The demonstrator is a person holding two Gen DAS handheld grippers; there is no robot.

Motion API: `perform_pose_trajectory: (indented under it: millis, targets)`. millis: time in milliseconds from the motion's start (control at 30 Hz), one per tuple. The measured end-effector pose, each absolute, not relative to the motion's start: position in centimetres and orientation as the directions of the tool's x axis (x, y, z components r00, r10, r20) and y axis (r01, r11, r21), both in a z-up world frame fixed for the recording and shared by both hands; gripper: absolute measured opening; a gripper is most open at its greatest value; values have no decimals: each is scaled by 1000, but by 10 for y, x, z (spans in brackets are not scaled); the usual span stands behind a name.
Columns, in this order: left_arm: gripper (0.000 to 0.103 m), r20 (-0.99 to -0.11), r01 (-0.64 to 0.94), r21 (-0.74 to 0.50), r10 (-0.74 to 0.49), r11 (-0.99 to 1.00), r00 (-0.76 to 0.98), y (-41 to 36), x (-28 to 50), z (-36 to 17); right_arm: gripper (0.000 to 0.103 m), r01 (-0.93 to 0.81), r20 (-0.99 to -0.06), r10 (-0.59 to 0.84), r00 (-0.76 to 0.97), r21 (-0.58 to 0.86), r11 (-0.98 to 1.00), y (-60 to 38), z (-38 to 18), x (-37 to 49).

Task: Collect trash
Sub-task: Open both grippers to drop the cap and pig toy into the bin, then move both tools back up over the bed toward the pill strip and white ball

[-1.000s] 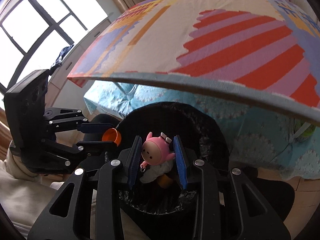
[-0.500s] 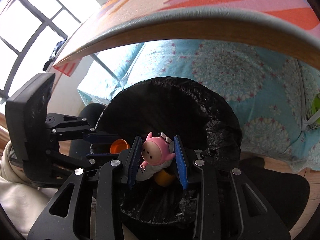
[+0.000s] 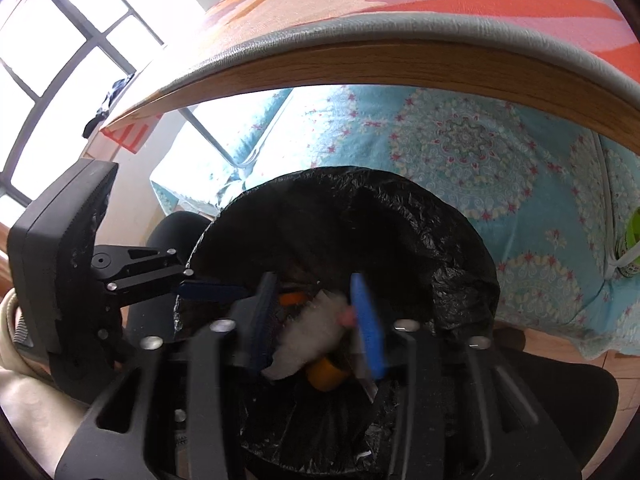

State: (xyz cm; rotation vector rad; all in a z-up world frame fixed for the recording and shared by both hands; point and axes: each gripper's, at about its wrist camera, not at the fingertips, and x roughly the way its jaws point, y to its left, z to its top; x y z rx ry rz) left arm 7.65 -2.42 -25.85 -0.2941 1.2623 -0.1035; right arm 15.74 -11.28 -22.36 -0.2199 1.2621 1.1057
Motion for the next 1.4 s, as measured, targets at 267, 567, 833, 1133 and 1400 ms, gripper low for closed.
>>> perform_pose_trajectory:
  millis: [267,567,833,1133,1400]
  targets:
    - [56,-904,-86,-279,-232,956,359,-16,64,-235,45,-742,-825,559,-82,425,519,-123,-213,165]
    - [56,-871,-90,-275,-209,957,444,-8,58,-197,45,-740,-802,596,-30,419,526,-140,-186,171]
    - [56,-826,-62,-256,-185,965,533,-2,52,-154,45,-759,-775,631,13,403,511,-148,-156,168]
    - [56,-790,-30,-254,-189,967,583,-1,54,-125,45,-781,-748,662,51,383,494,-151,-128,170]
    - [56,-745,12,-258,-208,966,633,-3,56,-93,45,-794,-734,675,78,363,487,-150,-109,178]
